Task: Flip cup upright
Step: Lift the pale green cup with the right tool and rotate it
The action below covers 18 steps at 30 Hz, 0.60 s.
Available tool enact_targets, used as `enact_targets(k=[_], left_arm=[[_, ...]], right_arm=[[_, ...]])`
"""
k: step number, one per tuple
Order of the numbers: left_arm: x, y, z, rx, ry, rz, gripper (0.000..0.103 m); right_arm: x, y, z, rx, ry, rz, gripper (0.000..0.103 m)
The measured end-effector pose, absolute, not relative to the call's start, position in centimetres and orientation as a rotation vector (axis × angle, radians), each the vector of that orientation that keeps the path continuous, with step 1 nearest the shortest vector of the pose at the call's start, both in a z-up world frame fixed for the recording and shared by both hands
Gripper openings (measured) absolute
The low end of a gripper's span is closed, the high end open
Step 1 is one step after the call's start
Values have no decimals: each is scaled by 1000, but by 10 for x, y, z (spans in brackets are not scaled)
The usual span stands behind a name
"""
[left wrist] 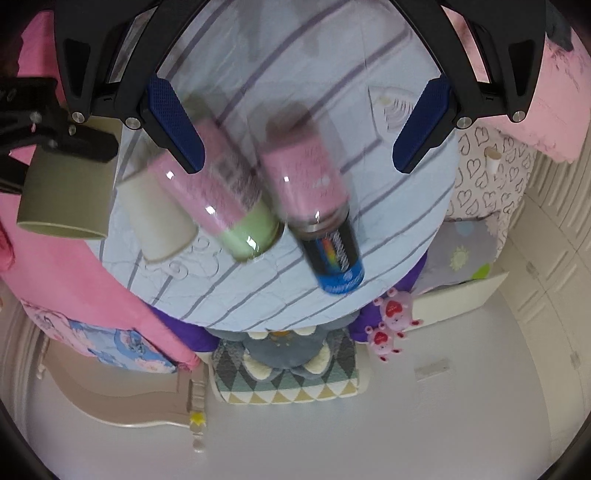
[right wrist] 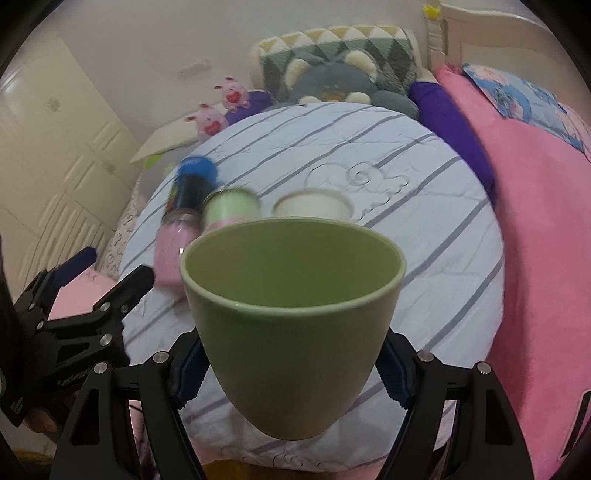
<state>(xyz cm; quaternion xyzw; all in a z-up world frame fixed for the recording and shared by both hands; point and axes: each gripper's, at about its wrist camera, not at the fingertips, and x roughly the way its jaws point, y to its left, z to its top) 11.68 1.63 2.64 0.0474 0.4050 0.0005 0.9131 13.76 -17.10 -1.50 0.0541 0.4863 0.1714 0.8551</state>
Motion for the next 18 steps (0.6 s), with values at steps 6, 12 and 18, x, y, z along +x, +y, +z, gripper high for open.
enact_targets(k=[6, 12, 18], left_arm=[[79, 30, 19, 63, 833, 28, 103], [56, 38, 11, 53, 839, 8, 103], [57, 41, 1, 31, 852, -21, 103]], right_arm=[[114, -160, -41, 144, 1094, 386, 78], [111, -147, -53, 134, 1151, 361, 78], [123, -133, -63, 108, 1172, 322, 78]])
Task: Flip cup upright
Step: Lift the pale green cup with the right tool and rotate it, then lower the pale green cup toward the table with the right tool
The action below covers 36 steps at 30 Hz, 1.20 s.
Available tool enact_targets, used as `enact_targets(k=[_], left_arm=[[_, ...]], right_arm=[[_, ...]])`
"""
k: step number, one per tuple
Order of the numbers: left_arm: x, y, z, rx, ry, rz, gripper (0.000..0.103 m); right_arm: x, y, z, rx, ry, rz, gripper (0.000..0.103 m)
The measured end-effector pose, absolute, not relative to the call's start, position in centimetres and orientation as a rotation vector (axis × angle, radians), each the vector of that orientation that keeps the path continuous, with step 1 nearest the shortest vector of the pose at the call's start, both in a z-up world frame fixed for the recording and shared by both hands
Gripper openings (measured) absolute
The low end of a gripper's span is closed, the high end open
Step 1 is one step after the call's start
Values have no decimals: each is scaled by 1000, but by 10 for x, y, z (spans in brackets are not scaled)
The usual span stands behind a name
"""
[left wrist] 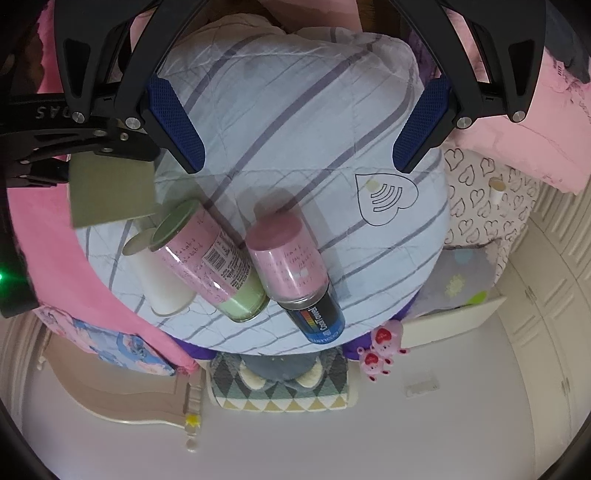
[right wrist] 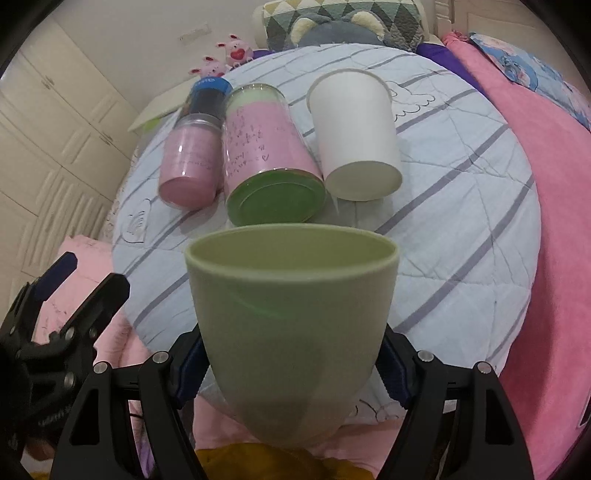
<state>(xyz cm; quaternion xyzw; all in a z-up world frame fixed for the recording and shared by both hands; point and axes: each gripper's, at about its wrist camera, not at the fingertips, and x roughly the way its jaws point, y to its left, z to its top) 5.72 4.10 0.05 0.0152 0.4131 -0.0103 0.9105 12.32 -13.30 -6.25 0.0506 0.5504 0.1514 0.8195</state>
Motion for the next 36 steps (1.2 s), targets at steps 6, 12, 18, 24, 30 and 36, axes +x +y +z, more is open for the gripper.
enact_targets(k=[6, 12, 18, 24, 30, 36], left_arm=[[58, 45, -7, 10, 859, -32, 103], [55, 50, -6, -19, 851, -17, 103], [48, 47, -3, -23, 841, -6, 103], [42, 41, 1, -27, 831, -9, 103], [37, 21, 11, -20, 812, -44, 103], [35, -13, 20, -9, 803, -71, 103]], right_arm=[[124, -134, -78, 146, 1193, 295, 78], [117, -135, -74, 178, 1166, 315, 79], [110, -141, -58, 186, 1112, 311, 80], [102, -147, -42, 174, 1047, 307, 80], [87, -164, -18, 180, 950, 295, 80], [81, -196, -7, 209, 893, 252, 80]])
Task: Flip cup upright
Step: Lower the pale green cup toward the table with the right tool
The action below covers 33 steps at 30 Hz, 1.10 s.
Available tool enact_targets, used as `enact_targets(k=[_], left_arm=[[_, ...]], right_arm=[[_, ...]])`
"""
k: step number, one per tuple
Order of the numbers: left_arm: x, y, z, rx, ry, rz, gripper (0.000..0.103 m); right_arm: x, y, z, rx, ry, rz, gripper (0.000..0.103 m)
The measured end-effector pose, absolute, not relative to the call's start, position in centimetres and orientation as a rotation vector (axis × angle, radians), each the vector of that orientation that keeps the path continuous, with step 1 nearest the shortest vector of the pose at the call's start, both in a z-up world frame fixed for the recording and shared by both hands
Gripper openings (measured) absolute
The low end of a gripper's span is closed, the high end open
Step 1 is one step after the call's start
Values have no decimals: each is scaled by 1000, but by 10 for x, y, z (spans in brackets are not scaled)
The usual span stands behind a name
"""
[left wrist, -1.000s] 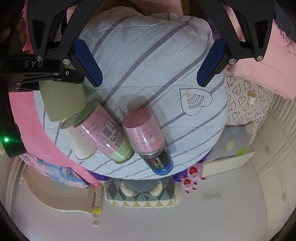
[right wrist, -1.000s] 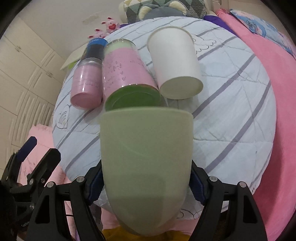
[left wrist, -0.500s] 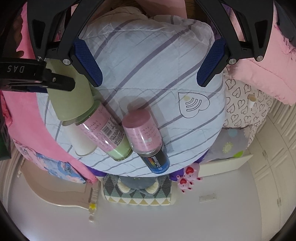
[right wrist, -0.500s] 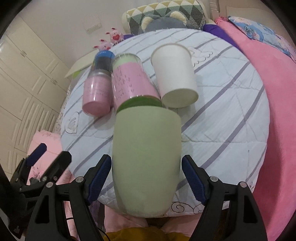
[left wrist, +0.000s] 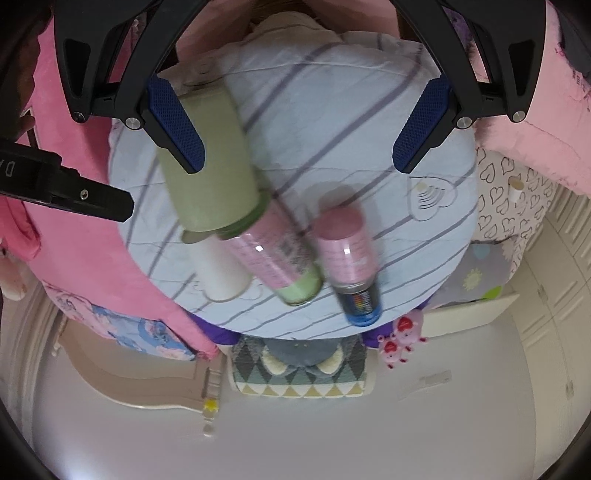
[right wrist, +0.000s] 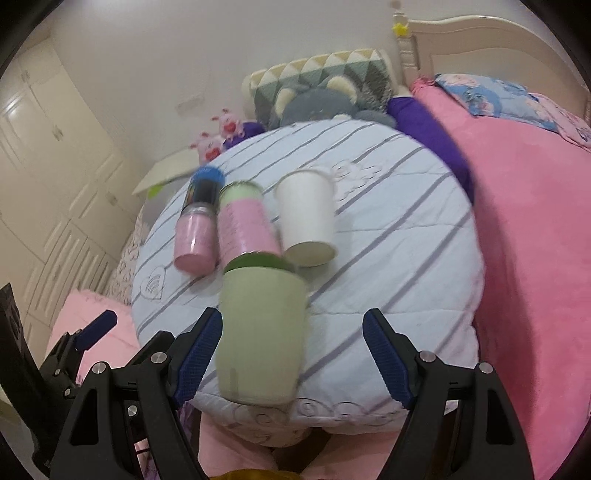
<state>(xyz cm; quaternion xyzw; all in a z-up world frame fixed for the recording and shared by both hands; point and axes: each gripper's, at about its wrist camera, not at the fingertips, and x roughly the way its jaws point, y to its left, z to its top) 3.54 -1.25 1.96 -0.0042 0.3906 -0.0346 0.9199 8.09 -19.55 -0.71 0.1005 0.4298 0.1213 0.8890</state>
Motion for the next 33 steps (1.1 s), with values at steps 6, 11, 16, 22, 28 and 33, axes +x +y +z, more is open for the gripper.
enact_targets(k=[6, 11, 16, 22, 28, 33], left_arm=[[40, -45, 22, 3, 812, -83, 103], [51, -65, 17, 11, 833, -53, 103], [63, -77, 11, 18, 863, -26, 103], [76, -86, 7, 8, 890, -7, 103], [86, -92, -2, 7, 929, 13, 103], [97, -92, -14, -10, 985, 17, 103]], right_arm=[[79, -230, -7, 227, 881, 213, 80], [82, -248, -13, 223, 889, 205, 80], [94, -256, -22, 212, 923, 219, 80], [104, -263, -32, 203, 957, 254, 80], [118, -268, -36, 192, 975, 265, 80], [129, -272, -41, 187, 989, 260, 80]])
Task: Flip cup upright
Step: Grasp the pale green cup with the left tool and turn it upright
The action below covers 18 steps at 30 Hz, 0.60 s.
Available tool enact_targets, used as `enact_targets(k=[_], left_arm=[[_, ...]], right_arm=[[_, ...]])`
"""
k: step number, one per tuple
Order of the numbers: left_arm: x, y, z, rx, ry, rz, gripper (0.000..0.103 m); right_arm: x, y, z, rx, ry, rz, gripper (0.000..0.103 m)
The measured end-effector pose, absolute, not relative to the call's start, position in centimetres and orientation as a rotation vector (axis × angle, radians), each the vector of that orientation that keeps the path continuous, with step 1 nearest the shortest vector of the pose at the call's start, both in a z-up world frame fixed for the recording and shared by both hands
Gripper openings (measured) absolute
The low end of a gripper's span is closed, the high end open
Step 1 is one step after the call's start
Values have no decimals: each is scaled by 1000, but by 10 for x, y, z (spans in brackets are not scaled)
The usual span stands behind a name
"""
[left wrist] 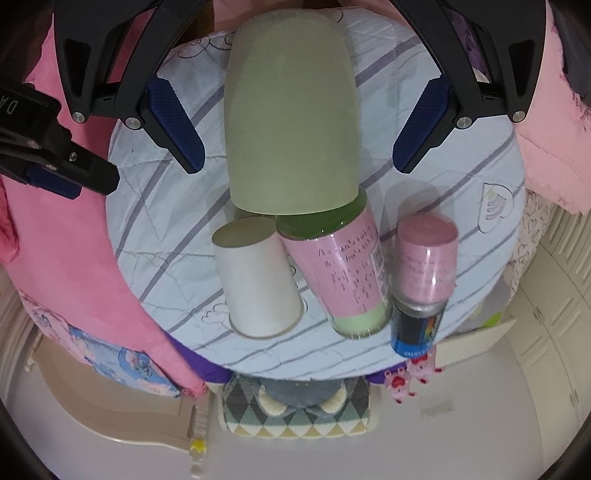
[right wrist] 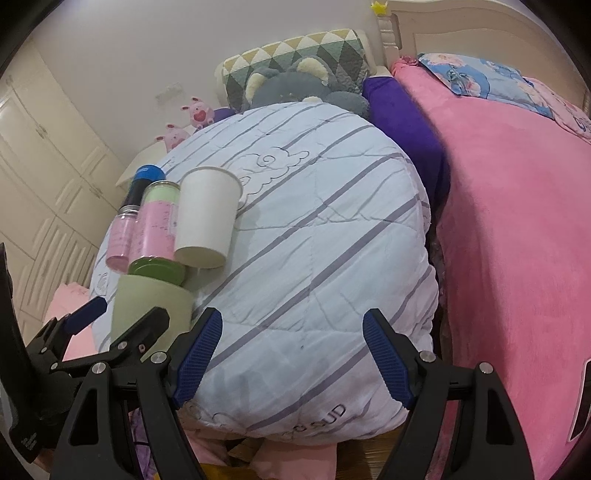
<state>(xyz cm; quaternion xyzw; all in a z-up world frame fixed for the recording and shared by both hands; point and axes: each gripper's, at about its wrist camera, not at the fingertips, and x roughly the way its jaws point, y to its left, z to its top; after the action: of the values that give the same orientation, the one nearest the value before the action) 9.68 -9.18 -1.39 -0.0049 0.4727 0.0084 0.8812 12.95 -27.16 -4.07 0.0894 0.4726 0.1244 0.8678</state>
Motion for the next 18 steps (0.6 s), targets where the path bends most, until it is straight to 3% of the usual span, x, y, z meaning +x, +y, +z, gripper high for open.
enact_targets(k=[8, 9, 11, 18], left_arm=[[110, -86, -29, -65, 1060, 32, 103], [112, -85, -31, -79, 1074, 30, 99], [115, -84, -36, -104, 1116, 16, 81], [114, -87, -32, -93, 1104, 15, 81]], right_arm=[[145, -276, -56, 210, 1037, 274, 80], [147, -277, -58, 214, 1043, 276, 80], [150, -277, -61, 216, 1054, 277, 80], [157, -282, -61, 229, 1046, 278, 80]])
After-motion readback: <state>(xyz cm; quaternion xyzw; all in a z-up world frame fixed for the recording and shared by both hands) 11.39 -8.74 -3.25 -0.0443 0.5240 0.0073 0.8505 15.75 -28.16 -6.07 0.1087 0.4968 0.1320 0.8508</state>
